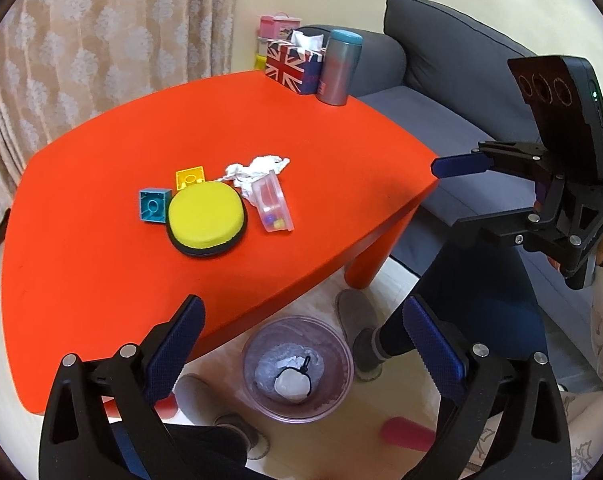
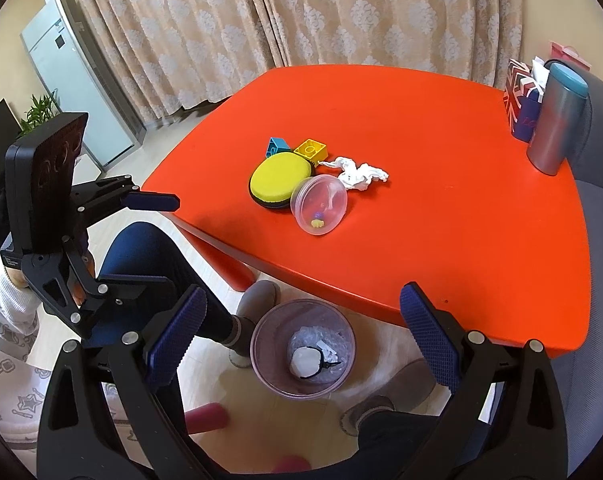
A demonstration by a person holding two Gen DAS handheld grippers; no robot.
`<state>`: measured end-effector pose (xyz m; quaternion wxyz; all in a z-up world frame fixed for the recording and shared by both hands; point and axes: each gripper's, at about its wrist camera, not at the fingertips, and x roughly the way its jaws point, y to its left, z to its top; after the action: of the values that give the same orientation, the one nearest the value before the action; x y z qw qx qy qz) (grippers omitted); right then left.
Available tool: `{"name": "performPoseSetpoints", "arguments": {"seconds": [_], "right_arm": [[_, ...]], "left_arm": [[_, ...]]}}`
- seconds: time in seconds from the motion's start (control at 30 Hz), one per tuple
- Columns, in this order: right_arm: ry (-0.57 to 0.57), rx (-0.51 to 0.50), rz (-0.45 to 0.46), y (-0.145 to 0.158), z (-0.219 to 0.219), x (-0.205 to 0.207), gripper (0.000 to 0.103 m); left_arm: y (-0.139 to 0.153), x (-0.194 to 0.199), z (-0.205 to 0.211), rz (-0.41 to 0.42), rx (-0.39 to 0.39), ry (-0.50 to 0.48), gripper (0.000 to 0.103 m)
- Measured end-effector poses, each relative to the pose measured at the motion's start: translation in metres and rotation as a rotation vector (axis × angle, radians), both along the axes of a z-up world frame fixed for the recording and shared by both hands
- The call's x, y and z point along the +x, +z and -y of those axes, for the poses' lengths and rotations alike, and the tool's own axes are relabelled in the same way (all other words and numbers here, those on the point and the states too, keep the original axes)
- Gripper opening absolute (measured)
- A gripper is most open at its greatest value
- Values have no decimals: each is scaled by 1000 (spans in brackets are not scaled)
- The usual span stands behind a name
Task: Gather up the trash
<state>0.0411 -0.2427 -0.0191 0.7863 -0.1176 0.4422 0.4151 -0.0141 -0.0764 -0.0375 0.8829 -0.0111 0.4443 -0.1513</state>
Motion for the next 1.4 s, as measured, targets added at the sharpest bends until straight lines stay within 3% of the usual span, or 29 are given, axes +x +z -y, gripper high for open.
{"name": "performPoseSetpoints", "arguments": {"seconds": [0.6, 1.2, 1.4], "right_arm": [[56, -6, -1, -11, -35, 36, 96], [175, -44, -64, -53, -77, 82, 96], [225, -46, -79, -63, -86, 91, 84]], "left_arm": [[7, 11, -37, 42, -15, 104, 95], [4, 15, -57, 31, -29, 139, 95], [0, 19, -62, 21, -36, 145, 95]]}}
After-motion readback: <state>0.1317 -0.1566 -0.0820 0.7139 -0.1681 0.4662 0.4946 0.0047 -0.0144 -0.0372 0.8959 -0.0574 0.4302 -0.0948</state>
